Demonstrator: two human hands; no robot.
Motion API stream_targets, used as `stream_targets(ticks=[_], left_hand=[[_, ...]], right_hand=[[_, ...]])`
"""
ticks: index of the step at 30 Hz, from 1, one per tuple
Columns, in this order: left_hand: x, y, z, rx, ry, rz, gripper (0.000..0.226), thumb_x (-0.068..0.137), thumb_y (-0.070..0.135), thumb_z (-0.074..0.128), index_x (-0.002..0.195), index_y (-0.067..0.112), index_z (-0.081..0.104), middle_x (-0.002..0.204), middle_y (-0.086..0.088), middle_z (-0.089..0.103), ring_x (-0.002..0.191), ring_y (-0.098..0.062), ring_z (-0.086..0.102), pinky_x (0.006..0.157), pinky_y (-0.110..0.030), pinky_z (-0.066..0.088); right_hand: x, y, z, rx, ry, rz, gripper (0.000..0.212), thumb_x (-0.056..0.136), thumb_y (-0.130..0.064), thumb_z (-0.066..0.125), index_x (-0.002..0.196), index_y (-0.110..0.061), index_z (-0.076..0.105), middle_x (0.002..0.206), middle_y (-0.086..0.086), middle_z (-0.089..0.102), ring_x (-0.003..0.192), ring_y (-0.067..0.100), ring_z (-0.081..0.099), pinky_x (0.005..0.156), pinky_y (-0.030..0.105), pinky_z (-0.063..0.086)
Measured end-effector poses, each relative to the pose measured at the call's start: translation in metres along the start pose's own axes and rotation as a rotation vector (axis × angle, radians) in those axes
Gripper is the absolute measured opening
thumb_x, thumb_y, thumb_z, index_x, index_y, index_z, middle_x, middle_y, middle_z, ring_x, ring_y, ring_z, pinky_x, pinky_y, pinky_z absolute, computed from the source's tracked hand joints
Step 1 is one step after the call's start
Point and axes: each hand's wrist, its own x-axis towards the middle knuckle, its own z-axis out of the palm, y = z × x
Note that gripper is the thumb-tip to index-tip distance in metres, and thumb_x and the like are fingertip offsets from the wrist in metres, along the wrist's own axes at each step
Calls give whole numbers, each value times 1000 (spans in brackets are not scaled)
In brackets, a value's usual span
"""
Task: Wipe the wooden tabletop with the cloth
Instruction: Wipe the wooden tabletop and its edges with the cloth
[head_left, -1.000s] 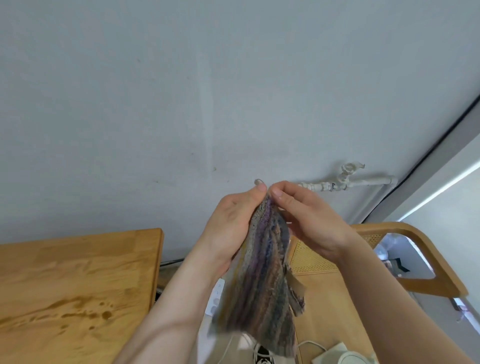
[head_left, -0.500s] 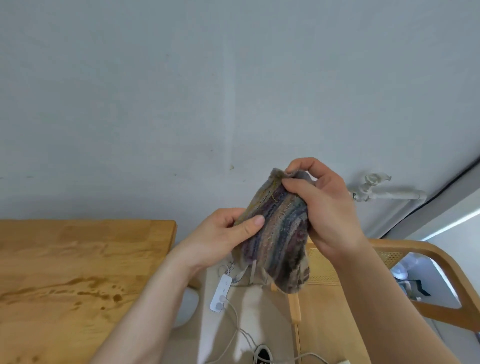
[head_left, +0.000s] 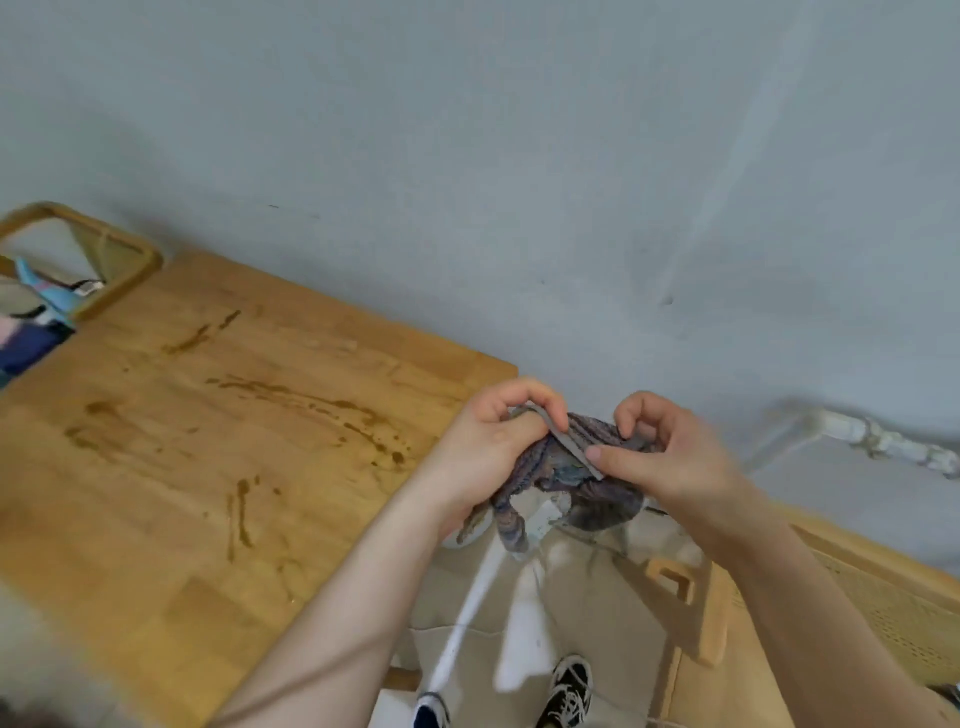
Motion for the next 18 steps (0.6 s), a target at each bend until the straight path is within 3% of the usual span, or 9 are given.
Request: stream_targets(ticks=[2, 4, 7, 10, 12, 15, 18], left_hand=[[-14, -9, -20, -30, -13, -20, 29, 92, -4, 48, 73, 15, 60, 78, -13, 58, 73, -24, 54, 59, -27, 43], [-30, -20, -41, -72, -31, -57, 31, 93, -3, 47, 72, 16, 60, 80, -15, 58, 73, -24, 54, 59, -26, 43], [-57, -38, -78, -185, -23, -141, 25, 95, 1, 48, 79, 15, 62, 83, -15, 64, 72, -23, 60, 58, -25, 48], [-83, -65, -122, -250, -23, -261, 19, 97, 6, 50, 102, 15, 65, 101, -14, 69, 87, -29, 67, 72, -36, 55], [-101, -90, -153, -169, -7, -346, 26, 95, 7, 52, 113, 22, 63, 111, -20, 66, 97, -36, 66, 81, -48, 54], [-125, -130, -184, 53, 96, -457, 27, 91, 18, 56, 107, 39, 61, 112, -26, 57, 91, -39, 62, 76, -52, 53], [-144, -162, -201, 79, 222, -550, 21, 91, 14, 55, 100, 33, 58, 105, -6, 56, 83, -25, 62, 68, -36, 59]], right_hand=[[6, 8, 21, -1, -78, 56, 37, 62, -19, 89, 83, -19, 58, 85, 26, 67, 69, 29, 61, 69, 43, 50], [9, 14, 40, -79, -162, 95, 39, 64, -28, 88, 91, -12, 65, 95, 24, 71, 74, 30, 64, 76, 43, 51], [9, 15, 73, 3, -264, 194, 24, 74, -18, 77, 92, -4, 69, 87, 23, 72, 71, 31, 68, 64, 35, 55], [15, 21, 118, 61, -227, 206, 7, 83, -6, 68, 91, -5, 68, 83, 19, 72, 67, 28, 68, 59, 33, 55], [27, 37, 157, -138, -148, 105, 17, 86, 2, 65, 84, -15, 67, 82, 10, 71, 72, 25, 66, 66, 35, 54], [40, 74, 218, -512, -120, -67, 31, 81, 10, 53, 78, -19, 63, 88, -1, 63, 84, 17, 57, 69, 26, 42], [40, 119, 265, -817, -253, -114, 23, 83, 2, 49, 83, -17, 62, 98, 1, 55, 83, 18, 53, 68, 27, 36]])
